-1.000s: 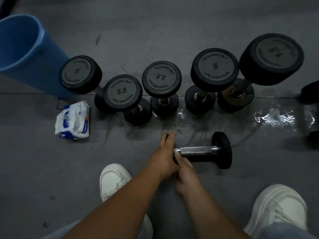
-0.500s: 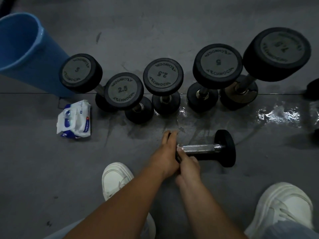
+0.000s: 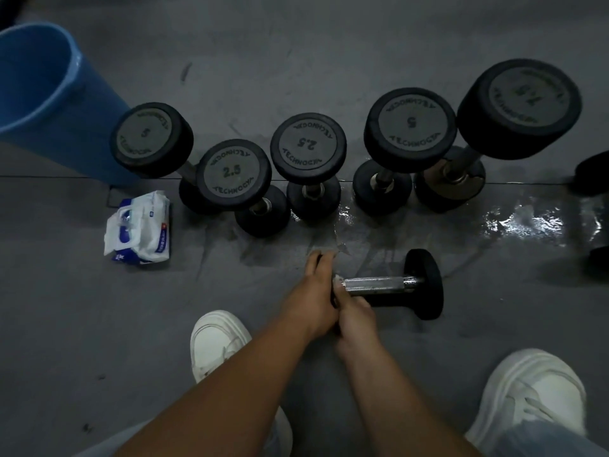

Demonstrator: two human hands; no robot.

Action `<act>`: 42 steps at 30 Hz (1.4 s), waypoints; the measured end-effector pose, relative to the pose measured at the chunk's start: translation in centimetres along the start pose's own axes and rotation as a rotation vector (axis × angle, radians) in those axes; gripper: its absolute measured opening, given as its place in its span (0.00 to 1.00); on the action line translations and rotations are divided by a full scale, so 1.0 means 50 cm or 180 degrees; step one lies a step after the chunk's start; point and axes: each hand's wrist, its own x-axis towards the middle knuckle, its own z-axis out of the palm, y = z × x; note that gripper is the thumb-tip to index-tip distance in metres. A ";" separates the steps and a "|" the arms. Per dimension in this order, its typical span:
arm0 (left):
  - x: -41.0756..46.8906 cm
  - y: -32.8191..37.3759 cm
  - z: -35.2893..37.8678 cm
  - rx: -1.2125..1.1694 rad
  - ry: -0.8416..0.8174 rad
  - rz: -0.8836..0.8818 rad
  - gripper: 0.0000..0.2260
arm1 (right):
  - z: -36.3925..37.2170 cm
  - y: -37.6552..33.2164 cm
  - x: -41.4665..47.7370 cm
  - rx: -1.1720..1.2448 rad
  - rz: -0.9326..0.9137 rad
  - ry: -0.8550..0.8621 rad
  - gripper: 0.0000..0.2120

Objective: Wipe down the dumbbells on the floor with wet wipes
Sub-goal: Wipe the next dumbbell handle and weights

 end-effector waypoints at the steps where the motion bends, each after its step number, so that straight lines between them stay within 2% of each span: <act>1: 0.001 0.003 -0.004 0.0005 0.0008 -0.0014 0.40 | 0.009 -0.006 0.008 -0.0040 0.0030 0.0160 0.15; 5: 0.000 0.006 -0.010 0.0038 -0.0094 -0.0046 0.43 | 0.032 -0.038 0.044 0.0000 0.0390 0.0383 0.14; 8: 0.003 -0.002 -0.003 0.0002 -0.0046 0.0018 0.43 | 0.004 -0.024 0.039 -0.0228 0.0313 0.0118 0.12; 11: 0.003 0.000 -0.002 0.0013 -0.0004 0.0020 0.41 | -0.032 0.002 0.017 -0.0103 0.0038 -0.0147 0.05; 16: 0.001 0.007 -0.008 0.0020 -0.0015 -0.0003 0.44 | -0.027 0.005 0.019 0.0037 0.0048 -0.0072 0.08; 20: -0.003 0.006 -0.003 0.0004 0.0013 0.0022 0.41 | -0.003 0.001 0.023 -0.0051 0.0073 0.0298 0.15; 23: 0.007 0.003 -0.005 -0.0011 0.0059 0.0054 0.39 | 0.018 -0.024 0.025 -0.0130 0.0088 0.0478 0.14; 27: 0.008 0.002 -0.006 -0.0021 0.0000 0.0068 0.43 | -0.007 -0.018 0.007 -0.0271 0.0122 0.0113 0.16; 31: 0.002 0.007 -0.007 -0.0058 0.0011 0.0098 0.43 | 0.005 -0.032 0.000 -0.0332 0.0060 0.0290 0.15; 34: 0.004 0.008 -0.012 -0.0010 -0.0072 0.0061 0.47 | -0.022 -0.050 -0.021 -0.0652 0.0047 0.0024 0.10; 36: 0.006 0.012 -0.016 0.0081 -0.0185 -0.0029 0.51 | -0.076 -0.048 -0.039 -0.0359 0.0143 -0.0016 0.06; 38: 0.006 0.017 -0.021 0.0206 -0.0272 -0.0116 0.53 | -0.122 -0.050 -0.050 0.0726 0.0511 0.0234 0.03; 40: 0.002 0.023 -0.025 0.0322 -0.0300 -0.0148 0.55 | -0.151 -0.062 -0.041 0.1865 0.0746 0.0471 0.07; 42: -0.008 0.025 -0.024 0.0446 -0.0304 -0.0154 0.57 | -0.165 -0.079 -0.035 0.2466 0.0823 0.0500 0.11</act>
